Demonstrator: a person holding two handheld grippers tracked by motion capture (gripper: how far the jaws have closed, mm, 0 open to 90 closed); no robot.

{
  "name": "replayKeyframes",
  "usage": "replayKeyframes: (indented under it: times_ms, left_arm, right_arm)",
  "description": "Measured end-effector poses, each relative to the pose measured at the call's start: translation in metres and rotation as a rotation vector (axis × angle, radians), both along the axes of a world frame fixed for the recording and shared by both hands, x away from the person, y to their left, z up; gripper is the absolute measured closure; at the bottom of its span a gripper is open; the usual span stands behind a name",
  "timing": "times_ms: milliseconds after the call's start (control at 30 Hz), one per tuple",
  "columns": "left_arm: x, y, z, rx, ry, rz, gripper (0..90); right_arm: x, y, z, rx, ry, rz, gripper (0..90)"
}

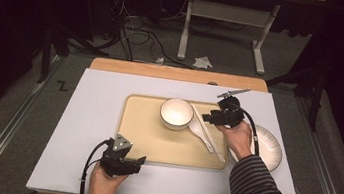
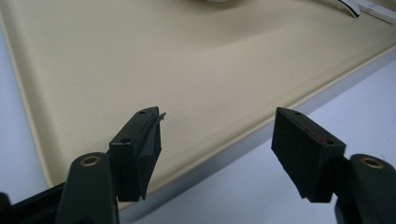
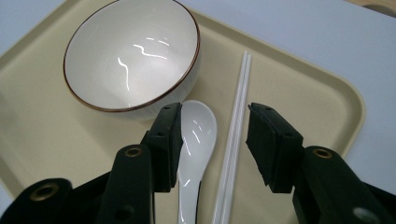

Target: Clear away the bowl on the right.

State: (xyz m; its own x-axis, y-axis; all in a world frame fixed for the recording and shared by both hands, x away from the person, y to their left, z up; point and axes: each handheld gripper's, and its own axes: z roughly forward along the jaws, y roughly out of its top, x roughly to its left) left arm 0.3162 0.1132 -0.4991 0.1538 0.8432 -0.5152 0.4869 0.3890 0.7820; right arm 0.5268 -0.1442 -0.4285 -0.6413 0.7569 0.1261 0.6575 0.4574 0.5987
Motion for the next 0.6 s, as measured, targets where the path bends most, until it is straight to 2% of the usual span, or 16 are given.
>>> replayKeyframes:
  times_ms: [600]
  left_arm:
    - [0.009,-0.011,-0.001,-0.002,0.009,-0.057,33.1]
  right_arm:
    - [-0.037,-0.042,0.004,0.007,-0.033,0.006,55.5]
